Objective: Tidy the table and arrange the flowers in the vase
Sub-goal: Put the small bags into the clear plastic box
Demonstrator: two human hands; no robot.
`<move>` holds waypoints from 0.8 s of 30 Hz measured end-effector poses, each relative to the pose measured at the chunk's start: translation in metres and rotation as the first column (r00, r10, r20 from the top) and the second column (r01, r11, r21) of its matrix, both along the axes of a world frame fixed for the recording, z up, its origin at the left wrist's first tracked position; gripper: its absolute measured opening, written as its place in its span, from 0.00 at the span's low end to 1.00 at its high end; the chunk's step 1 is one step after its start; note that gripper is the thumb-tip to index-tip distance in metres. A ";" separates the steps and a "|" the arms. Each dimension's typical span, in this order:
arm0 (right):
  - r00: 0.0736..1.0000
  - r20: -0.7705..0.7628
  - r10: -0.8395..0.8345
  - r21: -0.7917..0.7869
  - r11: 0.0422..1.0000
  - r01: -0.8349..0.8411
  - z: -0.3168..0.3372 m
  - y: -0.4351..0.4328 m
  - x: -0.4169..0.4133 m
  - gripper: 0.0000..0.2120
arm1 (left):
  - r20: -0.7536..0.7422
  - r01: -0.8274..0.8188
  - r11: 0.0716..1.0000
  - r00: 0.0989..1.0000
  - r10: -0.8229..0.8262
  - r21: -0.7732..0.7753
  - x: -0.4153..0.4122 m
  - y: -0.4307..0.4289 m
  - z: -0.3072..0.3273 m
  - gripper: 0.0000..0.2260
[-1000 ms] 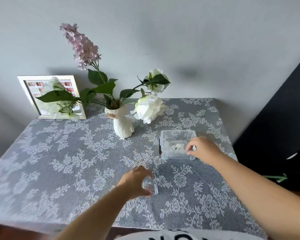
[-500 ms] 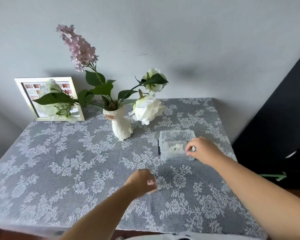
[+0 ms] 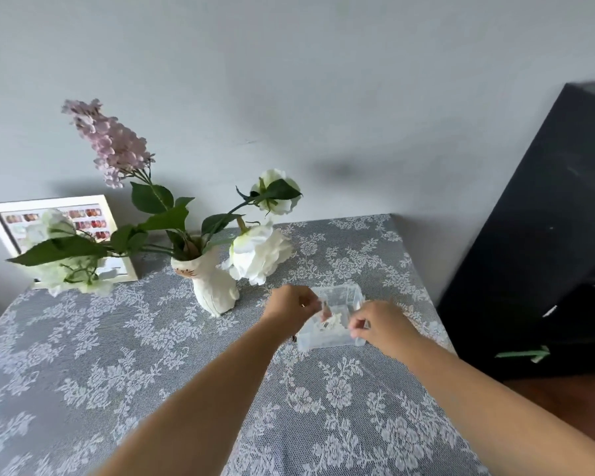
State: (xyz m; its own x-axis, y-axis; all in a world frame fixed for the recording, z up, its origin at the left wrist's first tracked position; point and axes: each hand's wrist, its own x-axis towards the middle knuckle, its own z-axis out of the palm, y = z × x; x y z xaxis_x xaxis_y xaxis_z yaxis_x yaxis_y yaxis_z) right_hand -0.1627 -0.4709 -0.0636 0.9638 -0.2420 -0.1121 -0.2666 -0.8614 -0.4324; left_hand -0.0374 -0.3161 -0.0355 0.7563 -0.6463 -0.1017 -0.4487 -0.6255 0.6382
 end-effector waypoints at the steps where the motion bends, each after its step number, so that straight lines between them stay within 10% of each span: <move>1: 1.000 -0.001 -0.005 0.002 1.000 0.005 -0.001 0.000 0.000 0.04 | 0.002 0.001 1.000 1.000 -0.001 0.025 0.001 -0.004 -0.004 0.05; 24: 0.993 0.108 0.048 0.370 0.925 -0.086 0.008 0.081 0.061 0.12 | 0.018 -0.279 0.960 0.960 0.279 -0.024 0.021 0.124 -0.007 0.13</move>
State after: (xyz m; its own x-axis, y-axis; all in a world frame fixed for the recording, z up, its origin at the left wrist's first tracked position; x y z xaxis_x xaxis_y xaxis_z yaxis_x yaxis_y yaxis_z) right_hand -0.1013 -0.3899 -0.0554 0.9869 -0.1350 -0.0885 -0.1554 -0.6472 -0.7463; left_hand -0.0165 -0.1920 -0.0422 0.9088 -0.4109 -0.0726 -0.2715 -0.7145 0.6448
